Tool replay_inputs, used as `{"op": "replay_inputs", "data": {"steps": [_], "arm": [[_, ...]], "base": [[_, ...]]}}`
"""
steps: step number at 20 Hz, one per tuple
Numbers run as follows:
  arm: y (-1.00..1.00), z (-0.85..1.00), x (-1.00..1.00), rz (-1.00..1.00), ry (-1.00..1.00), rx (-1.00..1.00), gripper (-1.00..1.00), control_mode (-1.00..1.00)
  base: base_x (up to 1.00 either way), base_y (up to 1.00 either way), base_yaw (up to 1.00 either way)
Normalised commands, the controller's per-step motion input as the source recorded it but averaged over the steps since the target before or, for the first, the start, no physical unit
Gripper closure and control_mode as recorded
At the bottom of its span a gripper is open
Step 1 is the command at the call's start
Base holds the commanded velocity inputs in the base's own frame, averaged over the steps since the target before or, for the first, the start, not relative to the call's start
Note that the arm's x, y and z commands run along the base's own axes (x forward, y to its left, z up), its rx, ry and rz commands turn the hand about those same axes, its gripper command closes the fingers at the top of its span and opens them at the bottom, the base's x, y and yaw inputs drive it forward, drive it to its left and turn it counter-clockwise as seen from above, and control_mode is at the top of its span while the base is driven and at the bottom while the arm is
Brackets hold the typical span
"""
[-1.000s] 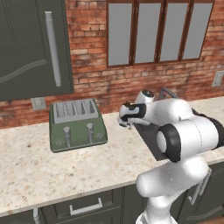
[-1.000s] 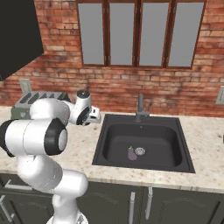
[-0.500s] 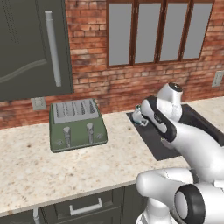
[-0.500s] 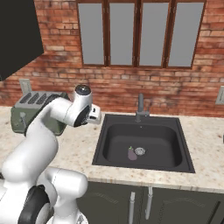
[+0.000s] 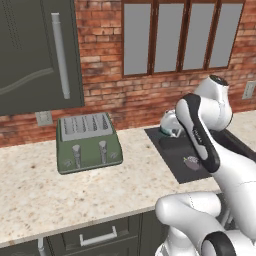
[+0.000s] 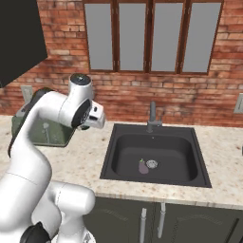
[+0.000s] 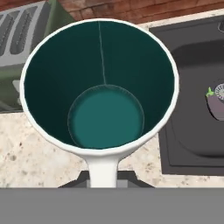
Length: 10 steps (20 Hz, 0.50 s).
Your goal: Clear the mugs and bowl far away from the sink.
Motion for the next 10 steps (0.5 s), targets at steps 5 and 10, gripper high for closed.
{"op": "replay_inputs", "data": {"steps": [5, 10], "arm": [[0.00, 0.41, -0.83, 0.00, 0.01, -0.01, 1.00, -1.00], [0.00, 0.05, -0.82, 0.00, -0.11, -0.06, 1.00, -1.00]], "base": [[0.00, 0.00, 0.00], [0.00, 0.00, 0.00]]}}
